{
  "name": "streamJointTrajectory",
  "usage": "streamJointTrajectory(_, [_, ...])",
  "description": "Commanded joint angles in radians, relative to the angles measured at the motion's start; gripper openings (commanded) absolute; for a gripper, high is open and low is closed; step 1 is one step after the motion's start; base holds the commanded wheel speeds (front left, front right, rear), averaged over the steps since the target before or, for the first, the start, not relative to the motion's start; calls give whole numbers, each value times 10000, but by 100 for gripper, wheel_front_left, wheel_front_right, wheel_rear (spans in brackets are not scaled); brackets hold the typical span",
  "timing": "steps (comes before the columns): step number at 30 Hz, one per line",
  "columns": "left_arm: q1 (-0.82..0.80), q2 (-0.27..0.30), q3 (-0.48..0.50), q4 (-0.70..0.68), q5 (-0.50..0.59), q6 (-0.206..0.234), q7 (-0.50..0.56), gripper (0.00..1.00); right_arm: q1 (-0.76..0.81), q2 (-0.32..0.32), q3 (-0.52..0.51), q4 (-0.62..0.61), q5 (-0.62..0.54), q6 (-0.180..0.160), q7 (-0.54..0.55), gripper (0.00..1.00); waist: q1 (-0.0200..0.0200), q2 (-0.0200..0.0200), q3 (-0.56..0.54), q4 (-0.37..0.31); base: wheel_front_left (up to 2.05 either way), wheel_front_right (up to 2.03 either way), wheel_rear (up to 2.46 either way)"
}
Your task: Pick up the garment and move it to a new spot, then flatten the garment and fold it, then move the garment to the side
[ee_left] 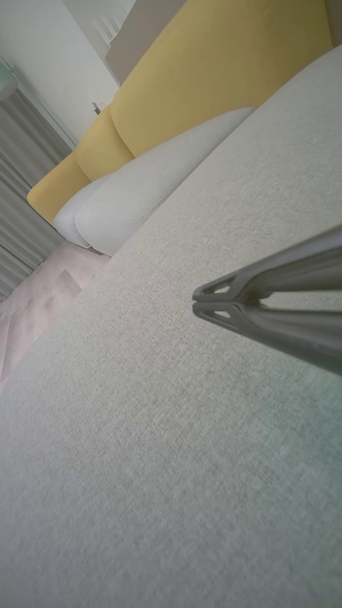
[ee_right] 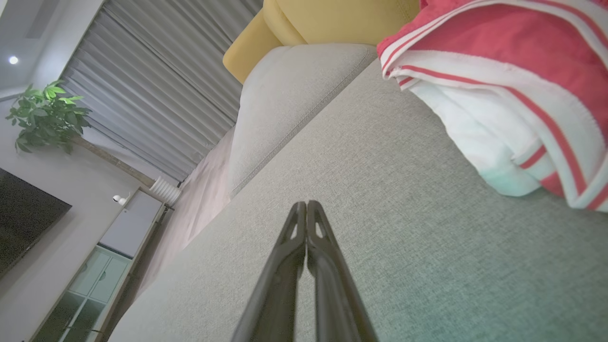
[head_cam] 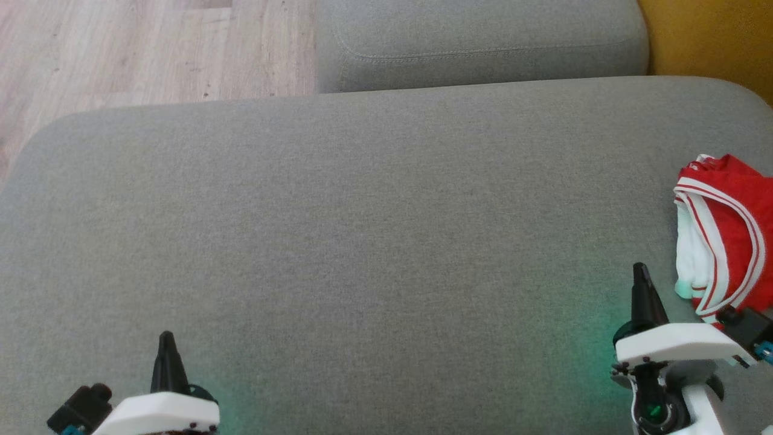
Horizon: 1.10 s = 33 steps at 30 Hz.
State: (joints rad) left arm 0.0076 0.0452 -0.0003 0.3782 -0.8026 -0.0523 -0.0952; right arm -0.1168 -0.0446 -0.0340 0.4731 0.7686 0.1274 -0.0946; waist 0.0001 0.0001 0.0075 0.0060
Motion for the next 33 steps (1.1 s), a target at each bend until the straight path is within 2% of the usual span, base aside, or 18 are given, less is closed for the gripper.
streamJointTrajectory(1, [-497, 27, 226, -403, -245, -55, 62, 0, -267, -38, 57, -421, 268, 14, 54, 0, 0, -1, 0, -1, 0, 0, 0])
streamJointTrajectory(33, [-799, 38, 643, -825, -3818, -388, 985, 0, -104, -46, -335, -1272, 3984, 23, 980, 0, 0, -1, -20, -28, 0, 0, 0])
